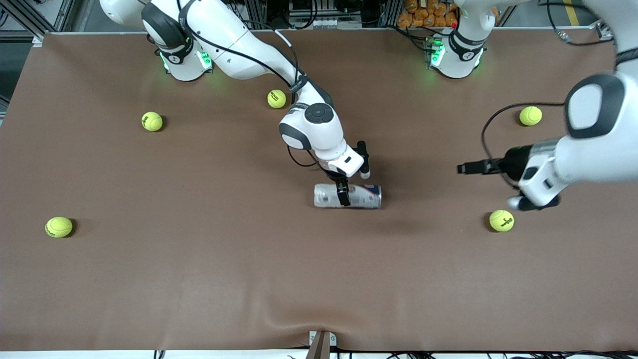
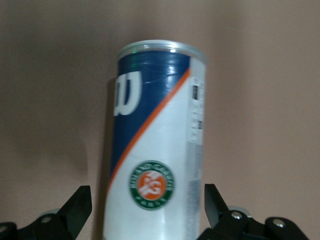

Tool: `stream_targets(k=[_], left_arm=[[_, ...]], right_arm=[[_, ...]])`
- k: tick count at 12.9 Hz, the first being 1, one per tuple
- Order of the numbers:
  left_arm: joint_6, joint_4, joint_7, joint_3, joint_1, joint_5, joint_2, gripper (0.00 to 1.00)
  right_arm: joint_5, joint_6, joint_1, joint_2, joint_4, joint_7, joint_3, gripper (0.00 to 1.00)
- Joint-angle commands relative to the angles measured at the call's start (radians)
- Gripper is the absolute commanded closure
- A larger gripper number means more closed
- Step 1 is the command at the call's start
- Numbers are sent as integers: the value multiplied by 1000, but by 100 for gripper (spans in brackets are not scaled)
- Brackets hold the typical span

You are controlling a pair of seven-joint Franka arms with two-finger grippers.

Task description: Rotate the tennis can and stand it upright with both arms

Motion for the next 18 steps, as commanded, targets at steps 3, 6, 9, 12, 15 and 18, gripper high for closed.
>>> stream_targets(k=[3,6,9,12,15,18], left_arm=[[144,-91,4,-6,-13,-328,97,0],[164,-119,64,-6,-12,-516,180,0],[187,-146,218,-5,-15,-697,265,0],[210,-189,436,-6,-16,-798,335,0],[213,-234,574,-6,-34,-890,368,4],[241,-237,648,-5,-59,-935,407,12]], right_arm=[[6,7,-20,-54,-2,-8,7,0],[90,-67,-47,-109,-1,8,9,0],[184,-160,-119,-155,-1,11,2,0],[202,-175,-257,-162,-1,45,4,0],[202,-221,-375,-200,-4,56,2,0],[201,-372,-435,-295,-12,111,-8,0]])
